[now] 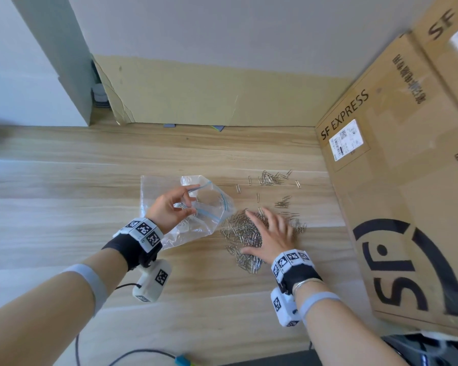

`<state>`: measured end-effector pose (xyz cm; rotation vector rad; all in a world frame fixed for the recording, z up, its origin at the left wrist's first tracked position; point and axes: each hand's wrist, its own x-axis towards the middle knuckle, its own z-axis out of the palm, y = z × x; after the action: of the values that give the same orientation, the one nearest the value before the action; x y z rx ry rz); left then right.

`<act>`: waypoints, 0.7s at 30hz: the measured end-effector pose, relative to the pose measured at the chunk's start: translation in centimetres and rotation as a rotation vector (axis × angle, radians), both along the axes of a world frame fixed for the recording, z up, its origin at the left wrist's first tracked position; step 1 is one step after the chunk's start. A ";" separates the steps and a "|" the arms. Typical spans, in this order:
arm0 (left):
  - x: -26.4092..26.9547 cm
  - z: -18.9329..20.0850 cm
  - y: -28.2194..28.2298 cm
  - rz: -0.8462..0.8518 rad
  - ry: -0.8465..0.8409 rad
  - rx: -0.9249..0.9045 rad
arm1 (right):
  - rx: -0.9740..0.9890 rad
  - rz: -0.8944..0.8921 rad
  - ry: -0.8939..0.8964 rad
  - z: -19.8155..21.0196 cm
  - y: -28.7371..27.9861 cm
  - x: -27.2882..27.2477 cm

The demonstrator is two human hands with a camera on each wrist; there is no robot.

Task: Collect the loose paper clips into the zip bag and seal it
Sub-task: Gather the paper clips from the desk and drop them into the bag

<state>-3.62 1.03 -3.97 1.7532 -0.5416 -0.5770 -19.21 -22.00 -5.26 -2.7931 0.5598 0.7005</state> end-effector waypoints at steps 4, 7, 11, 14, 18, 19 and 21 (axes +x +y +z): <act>0.0 -0.2 0.1 0.000 -0.009 -0.004 | -0.032 0.055 -0.033 -0.8 0.1 0.3; 0.0 -0.1 0.2 0.000 -0.016 0.002 | -0.019 0.080 -0.082 -0.7 -0.3 0.9; 0.1 -0.2 0.3 0.005 0.005 -0.004 | 0.035 0.083 -0.190 -0.7 -0.3 1.6; 0.2 -0.5 0.4 0.018 0.016 0.014 | 0.068 0.072 -0.239 -0.7 -0.5 2.3; 0.2 -0.5 0.4 0.000 0.009 -0.002 | 0.081 0.122 -0.227 -0.3 -0.9 3.4; 0.2 -0.4 0.3 -0.003 -0.001 -0.006 | 0.094 0.123 -0.225 -0.2 -0.9 3.7; 0.2 -0.2 0.2 -0.010 -0.025 0.001 | 0.111 0.111 -0.220 0.1 -0.9 4.0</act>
<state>-3.46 1.26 -4.18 1.7611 -0.5683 -0.5630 -15.18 -22.88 -5.14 -2.7643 0.3173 0.4209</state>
